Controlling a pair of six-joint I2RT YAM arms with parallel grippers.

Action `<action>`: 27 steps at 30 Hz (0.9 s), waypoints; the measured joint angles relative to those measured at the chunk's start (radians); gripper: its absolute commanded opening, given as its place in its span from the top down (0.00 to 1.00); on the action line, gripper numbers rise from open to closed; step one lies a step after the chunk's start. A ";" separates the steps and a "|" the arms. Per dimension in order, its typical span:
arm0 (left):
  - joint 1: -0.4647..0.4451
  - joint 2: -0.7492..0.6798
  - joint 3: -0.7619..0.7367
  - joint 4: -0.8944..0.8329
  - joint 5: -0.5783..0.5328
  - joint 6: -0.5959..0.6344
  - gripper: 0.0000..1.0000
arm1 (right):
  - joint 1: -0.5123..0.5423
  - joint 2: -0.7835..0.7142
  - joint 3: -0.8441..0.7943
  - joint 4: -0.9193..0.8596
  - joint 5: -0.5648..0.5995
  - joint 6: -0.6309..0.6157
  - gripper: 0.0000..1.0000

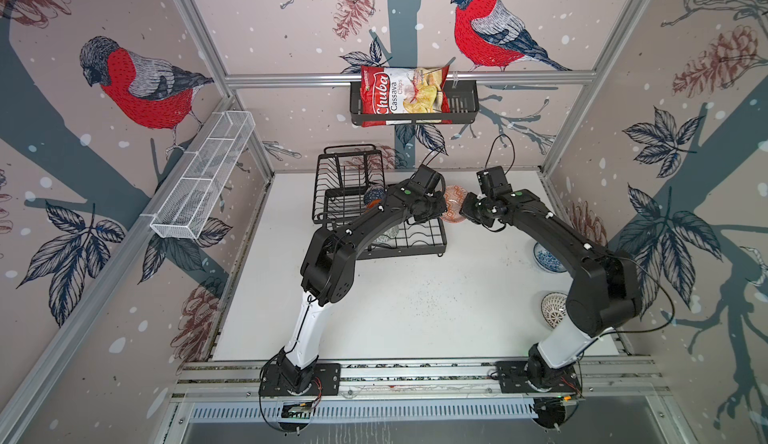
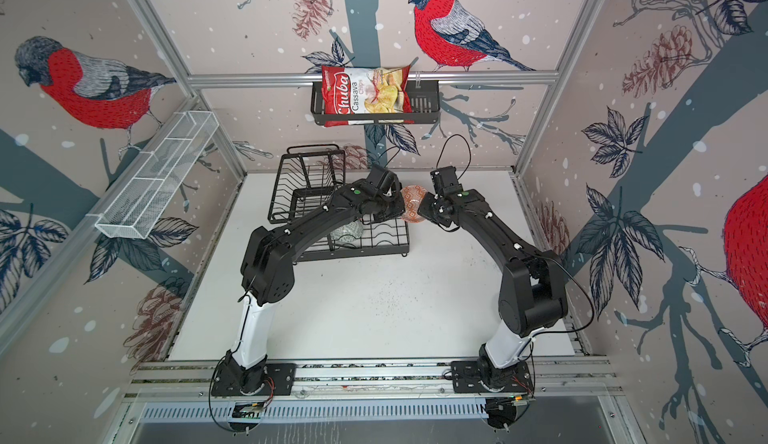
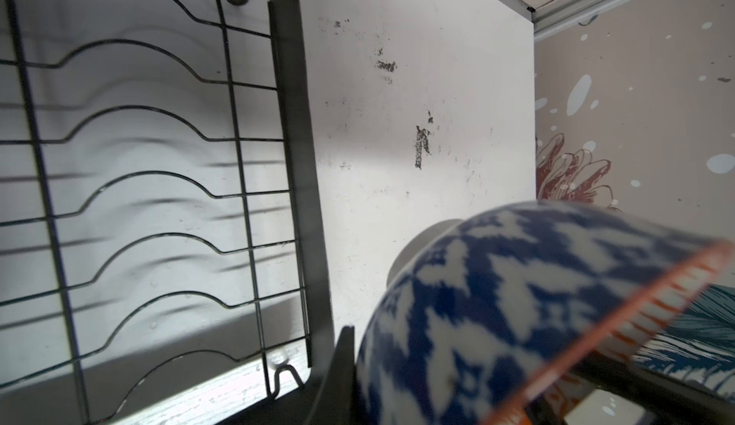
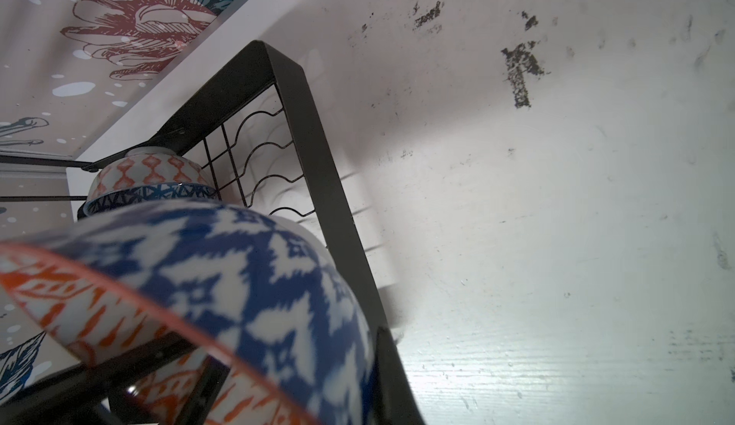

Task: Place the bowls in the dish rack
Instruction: 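Grasp the ikat bowl rim with the right gripper while the left gripper approaches, then lift the ikat bowl with the right gripper toward the left gripper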

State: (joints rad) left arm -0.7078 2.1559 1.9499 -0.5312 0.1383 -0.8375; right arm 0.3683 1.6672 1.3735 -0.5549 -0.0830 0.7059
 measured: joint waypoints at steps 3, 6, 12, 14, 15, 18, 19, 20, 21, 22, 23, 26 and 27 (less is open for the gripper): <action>-0.001 0.000 0.000 -0.003 -0.016 0.003 1.00 | -0.001 0.000 -0.006 0.002 -0.010 0.008 0.84; 0.000 -0.004 0.000 -0.028 -0.003 0.008 1.00 | -0.005 0.000 -0.008 0.034 -0.014 0.027 0.79; 0.000 -0.007 0.000 -0.055 -0.006 0.013 1.00 | -0.004 0.000 -0.005 0.052 -0.022 0.034 0.68; 0.000 -0.008 0.000 -0.056 -0.008 0.018 1.00 | -0.004 -0.002 -0.004 0.053 -0.023 0.042 0.56; 0.000 -0.009 0.000 -0.056 -0.011 0.019 1.00 | -0.004 -0.004 -0.002 0.053 -0.024 0.053 0.51; 0.000 -0.020 0.000 -0.056 -0.040 0.026 1.00 | -0.005 -0.009 0.011 0.053 -0.026 0.054 0.38; 0.000 -0.027 -0.001 -0.055 -0.056 0.026 1.00 | -0.007 -0.010 0.017 0.052 -0.027 0.057 0.34; 0.000 -0.031 -0.002 -0.051 -0.065 0.029 1.00 | -0.008 -0.012 0.023 0.051 -0.029 0.058 0.31; 0.001 -0.038 -0.005 -0.045 -0.084 0.034 1.00 | -0.009 -0.014 0.032 0.050 -0.030 0.059 0.28; 0.003 -0.042 -0.006 -0.040 -0.094 0.034 1.00 | -0.011 -0.016 0.040 0.048 -0.033 0.060 0.26; 0.006 -0.043 -0.007 -0.034 -0.103 0.037 1.00 | -0.014 -0.019 0.050 0.045 -0.038 0.060 0.23; 0.020 -0.049 -0.011 -0.023 -0.140 0.050 1.00 | -0.023 -0.025 0.091 0.032 -0.055 0.075 0.11; 0.025 -0.056 -0.017 -0.018 -0.150 0.051 1.00 | -0.027 -0.027 0.108 0.026 -0.058 0.079 0.07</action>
State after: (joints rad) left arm -0.6830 2.1002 1.9331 -0.5495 -0.0113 -0.7868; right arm 0.3408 1.6398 1.4811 -0.5289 -0.1413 0.7845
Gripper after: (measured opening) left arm 0.108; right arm 0.888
